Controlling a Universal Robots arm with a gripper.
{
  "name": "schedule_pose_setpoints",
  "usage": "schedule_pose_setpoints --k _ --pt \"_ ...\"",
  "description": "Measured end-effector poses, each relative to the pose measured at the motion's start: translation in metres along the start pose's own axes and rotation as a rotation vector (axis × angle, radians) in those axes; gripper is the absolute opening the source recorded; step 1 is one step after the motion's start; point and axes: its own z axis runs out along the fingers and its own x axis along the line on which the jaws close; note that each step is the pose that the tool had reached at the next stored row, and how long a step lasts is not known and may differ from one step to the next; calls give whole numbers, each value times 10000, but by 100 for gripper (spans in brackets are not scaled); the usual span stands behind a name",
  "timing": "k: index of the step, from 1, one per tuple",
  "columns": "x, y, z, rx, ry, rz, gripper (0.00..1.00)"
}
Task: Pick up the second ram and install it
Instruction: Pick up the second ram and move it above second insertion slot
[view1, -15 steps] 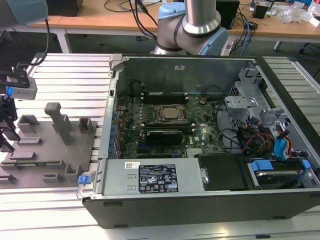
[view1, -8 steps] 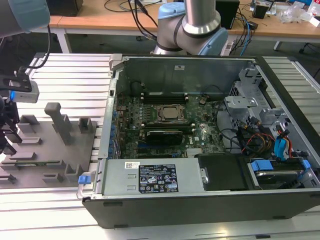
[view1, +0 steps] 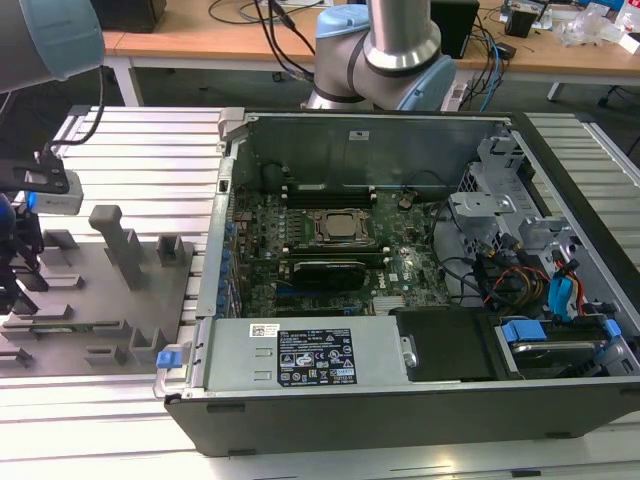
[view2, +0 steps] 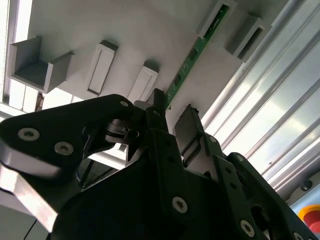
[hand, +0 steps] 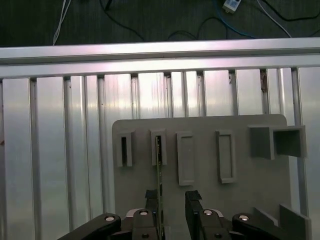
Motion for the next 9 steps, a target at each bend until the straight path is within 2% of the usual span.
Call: schedule_pose_setpoints --k 3,9 --pt "0 -17 36 -1 23 -55 36" --pt "-6 -172 75 -4 27 -136 36"
